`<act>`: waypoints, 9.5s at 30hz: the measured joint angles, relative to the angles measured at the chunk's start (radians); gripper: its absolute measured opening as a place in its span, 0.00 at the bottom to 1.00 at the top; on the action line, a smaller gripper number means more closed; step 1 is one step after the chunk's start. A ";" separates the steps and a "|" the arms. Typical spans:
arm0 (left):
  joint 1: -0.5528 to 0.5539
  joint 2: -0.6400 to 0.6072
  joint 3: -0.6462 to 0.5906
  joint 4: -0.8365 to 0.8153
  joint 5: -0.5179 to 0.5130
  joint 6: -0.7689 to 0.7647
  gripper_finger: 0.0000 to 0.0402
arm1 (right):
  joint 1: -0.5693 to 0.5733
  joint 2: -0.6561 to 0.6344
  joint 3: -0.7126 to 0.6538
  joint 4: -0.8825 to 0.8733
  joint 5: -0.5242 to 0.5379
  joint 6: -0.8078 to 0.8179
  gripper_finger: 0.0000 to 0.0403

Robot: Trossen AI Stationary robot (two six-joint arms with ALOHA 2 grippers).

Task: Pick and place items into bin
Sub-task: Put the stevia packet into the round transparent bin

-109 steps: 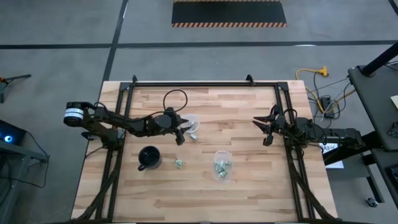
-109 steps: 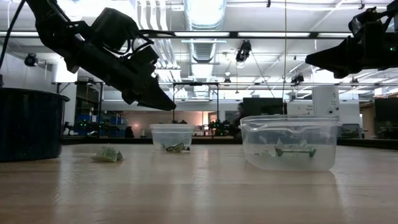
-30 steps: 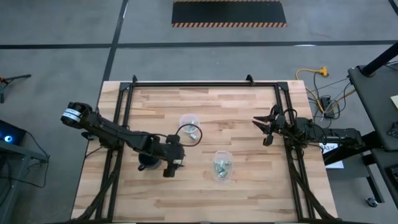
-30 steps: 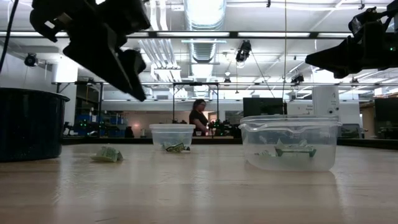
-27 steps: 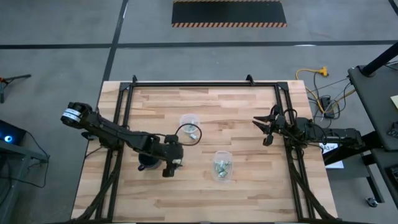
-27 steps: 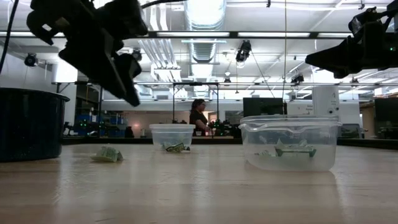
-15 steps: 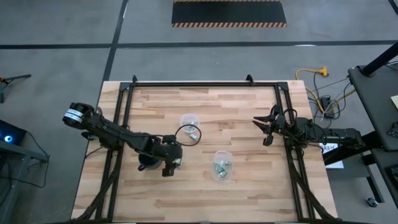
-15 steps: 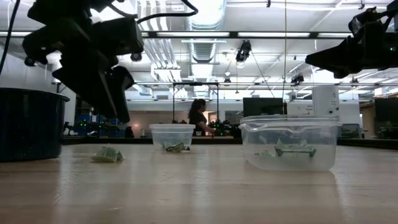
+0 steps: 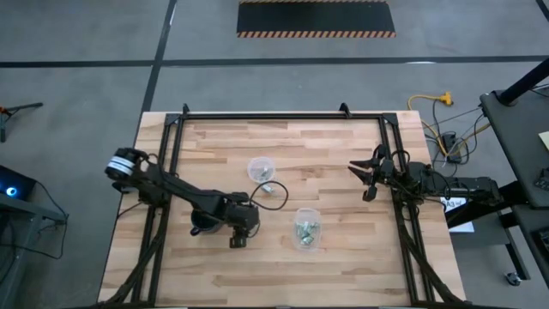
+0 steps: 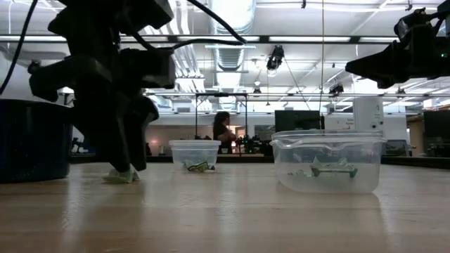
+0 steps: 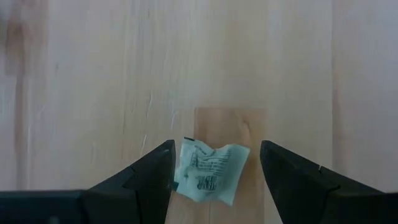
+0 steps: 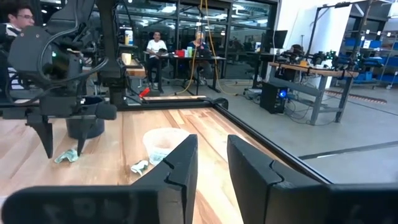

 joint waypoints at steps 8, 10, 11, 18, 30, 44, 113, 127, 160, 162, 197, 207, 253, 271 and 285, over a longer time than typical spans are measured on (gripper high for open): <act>0.001 0.031 -0.014 -0.008 0.036 -0.071 0.54 | 0.000 0.000 0.000 0.000 0.000 0.000 0.19; 0.001 0.036 -0.013 -0.009 0.039 -0.074 0.54 | 0.000 0.000 0.000 0.000 0.001 0.000 0.18; 0.002 0.036 -0.013 -0.010 0.039 -0.074 0.54 | 0.000 0.000 0.000 0.000 0.001 0.000 0.17; 0.003 0.038 -0.003 -0.023 0.041 -0.077 0.51 | 0.000 0.000 0.000 0.000 0.001 0.000 0.18; 0.006 0.039 -0.004 -0.028 0.090 -0.079 0.16 | 0.000 0.000 0.000 0.000 0.001 0.000 0.21; 0.046 0.039 0.020 -0.031 0.142 0.031 0.02 | 0.000 0.000 0.000 0.000 -0.001 0.000 0.17; 0.095 0.305 0.128 0.455 -1.273 0.330 0.02 | 0.000 0.000 0.000 0.000 -0.001 0.000 0.17; 0.096 0.305 0.127 0.455 -1.273 0.314 0.32 | 0.000 0.000 0.000 0.000 0.000 0.000 0.17; 0.092 0.181 0.216 0.351 -0.460 0.399 0.44 | 0.000 0.006 0.000 0.000 -0.001 0.000 0.17; 0.099 0.155 0.214 0.278 -0.383 0.393 0.44 | 0.000 0.011 0.000 0.001 0.002 0.000 0.17; 0.317 0.084 0.219 -0.079 -0.042 0.551 0.44 | 0.000 0.031 0.001 0.000 0.000 0.000 0.17; 0.334 0.087 0.218 -0.070 -0.038 0.560 0.44 | 0.000 0.032 0.000 0.000 0.000 0.000 0.17; 0.356 0.215 0.229 -0.012 -0.046 0.550 0.10 | 0.000 0.037 0.000 0.000 -0.001 0.000 0.17; 0.305 0.217 0.227 0.215 -0.155 0.524 0.00 | 0.000 0.037 0.000 0.000 0.000 0.000 0.17; 0.282 0.168 0.195 0.280 -0.348 0.465 0.00 | 0.000 0.037 0.000 0.000 0.001 0.000 0.17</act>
